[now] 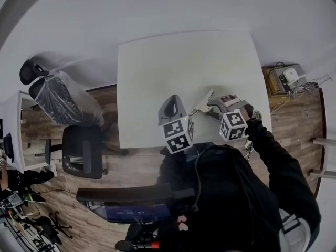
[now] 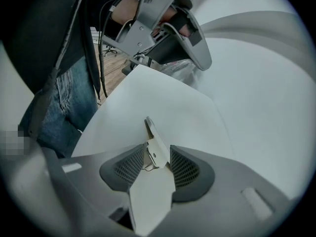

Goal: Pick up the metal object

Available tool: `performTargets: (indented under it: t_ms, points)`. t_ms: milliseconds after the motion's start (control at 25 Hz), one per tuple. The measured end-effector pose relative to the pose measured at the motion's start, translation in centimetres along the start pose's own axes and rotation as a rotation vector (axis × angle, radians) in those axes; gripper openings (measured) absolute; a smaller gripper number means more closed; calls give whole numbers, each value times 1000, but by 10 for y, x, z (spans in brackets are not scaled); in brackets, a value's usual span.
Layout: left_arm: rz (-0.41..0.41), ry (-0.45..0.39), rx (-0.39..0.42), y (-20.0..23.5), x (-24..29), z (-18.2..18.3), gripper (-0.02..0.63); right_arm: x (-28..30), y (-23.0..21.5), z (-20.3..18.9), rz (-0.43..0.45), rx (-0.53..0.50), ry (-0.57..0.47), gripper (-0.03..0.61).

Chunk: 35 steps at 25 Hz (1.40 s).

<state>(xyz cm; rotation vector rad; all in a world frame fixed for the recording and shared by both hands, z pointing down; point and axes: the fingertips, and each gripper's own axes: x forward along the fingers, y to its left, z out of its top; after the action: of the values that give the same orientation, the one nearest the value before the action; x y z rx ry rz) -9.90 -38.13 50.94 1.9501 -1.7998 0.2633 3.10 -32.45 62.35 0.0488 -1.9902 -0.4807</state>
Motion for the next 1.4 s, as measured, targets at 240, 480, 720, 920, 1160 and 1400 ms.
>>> performTargets:
  t_ms: [240, 480, 720, 920, 1160, 1400]
  points:
    - [-22, 10, -1, -2, 4, -5, 0, 9, 4, -5, 19, -34, 42, 132]
    - [-33, 17, 5, -1, 4, -7, 0, 17, 5, -7, 27, -65, 75, 132]
    - [-33, 25, 9, 1, 5, -9, 0, 23, 7, -10, 39, -89, 99, 132]
    - [-31, 29, 11, 3, 3, -10, 0, 26, 8, -12, 40, -90, 108, 130]
    - [-30, 34, 15, 4, 4, -11, 0, 28, 6, -14, 32, -105, 122, 129]
    - [-25, 38, 12, 12, 7, -11, 0, 33, 4, -12, 36, -112, 126, 112]
